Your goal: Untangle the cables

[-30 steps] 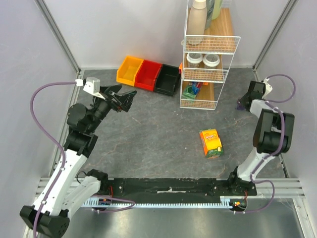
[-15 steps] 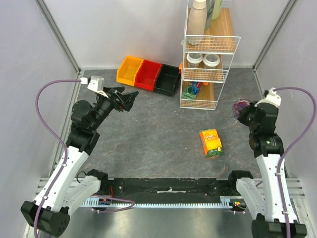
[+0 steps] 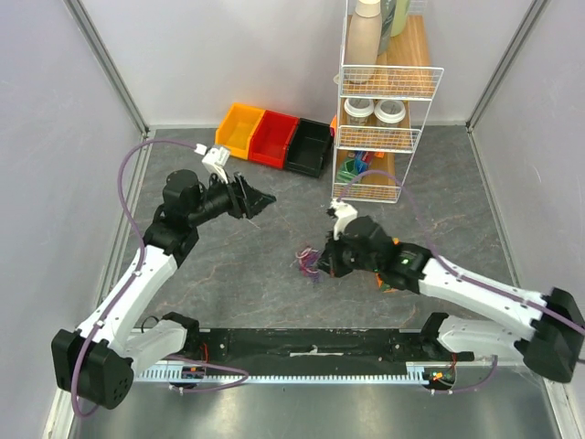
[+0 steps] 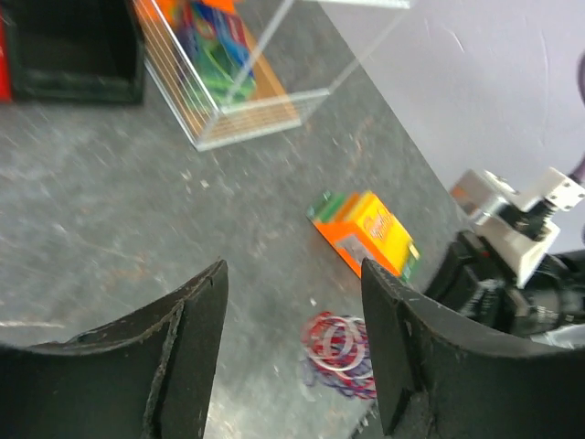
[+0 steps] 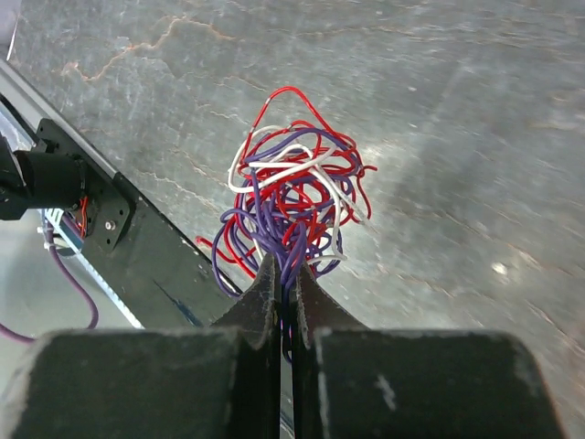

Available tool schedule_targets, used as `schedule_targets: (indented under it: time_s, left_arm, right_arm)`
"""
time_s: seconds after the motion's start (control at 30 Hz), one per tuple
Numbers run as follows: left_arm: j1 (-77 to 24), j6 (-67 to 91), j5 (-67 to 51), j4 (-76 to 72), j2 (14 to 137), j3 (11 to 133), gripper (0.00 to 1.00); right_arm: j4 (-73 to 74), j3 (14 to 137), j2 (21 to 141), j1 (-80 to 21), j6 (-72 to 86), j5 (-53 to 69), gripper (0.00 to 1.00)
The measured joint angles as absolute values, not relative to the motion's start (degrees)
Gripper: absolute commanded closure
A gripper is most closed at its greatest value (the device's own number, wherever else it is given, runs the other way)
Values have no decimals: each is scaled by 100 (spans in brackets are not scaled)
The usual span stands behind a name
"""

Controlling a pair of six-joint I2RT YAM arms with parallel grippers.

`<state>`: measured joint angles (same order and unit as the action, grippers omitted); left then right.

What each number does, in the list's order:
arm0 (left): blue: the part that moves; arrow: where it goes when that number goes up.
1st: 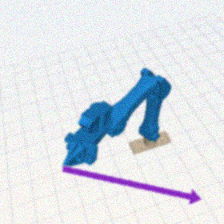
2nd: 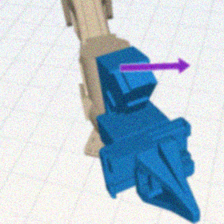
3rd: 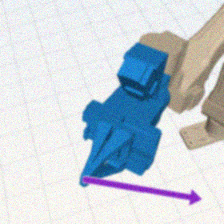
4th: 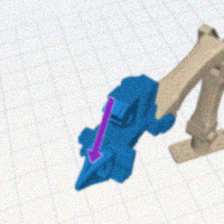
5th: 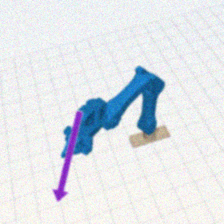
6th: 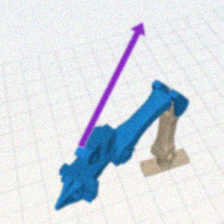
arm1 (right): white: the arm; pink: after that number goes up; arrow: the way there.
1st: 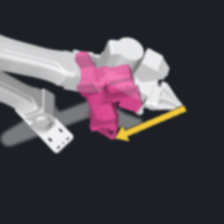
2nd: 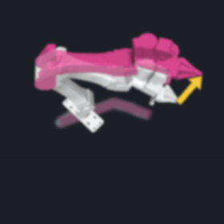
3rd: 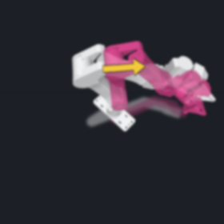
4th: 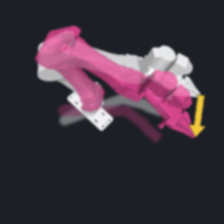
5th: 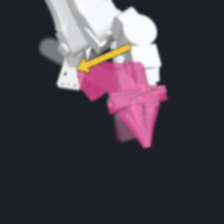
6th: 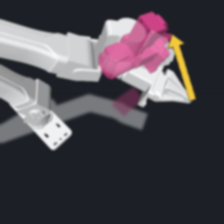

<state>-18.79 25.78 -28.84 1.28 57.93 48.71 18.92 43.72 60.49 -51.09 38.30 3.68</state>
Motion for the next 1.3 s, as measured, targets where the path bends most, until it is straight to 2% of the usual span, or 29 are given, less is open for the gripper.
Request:
schedule_targets:
  time_s: [0.13, 0.17, 0.23, 0.4, 0.73, 1.0, 1.3]
  left_arm:
    - [-2014, 2696, -3428, 451, 5647, 4578, 32]
    - [-2075, 2727, -3485, 499, 5520, 4447, 32]
    - [-2272, 2797, -3531, 626, 5157, 4104, 34]
    - [-2801, 2847, -3583, 978, 4884, 3826, 43]
    - [-3916, 3070, -3002, 1140, 5332, 3385, 40]
    - [-4495, 3540, -2250, 812, 5942, 3079, 53]
    - [-4534, 3750, -1114, 711, 6510, 3317, 50]
  right_arm:
    - [1105, 4368, 6873, -5527, 4073, 139, 92]
    - [952, 4355, 7050, -5555, 4108, 104, 88]
    - [690, 4327, 7406, -5616, 4160, 36, 69]
    - [548, 4191, 7738, -5686, 4101, -97, 55]
    - [552, 3575, 7013, -5690, 3942, -204, 49]
    - [609, 3527, 6807, -5690, 3900, -587, 51]
    - [434, 3395, 6807, -5690, 3962, -486, 52]
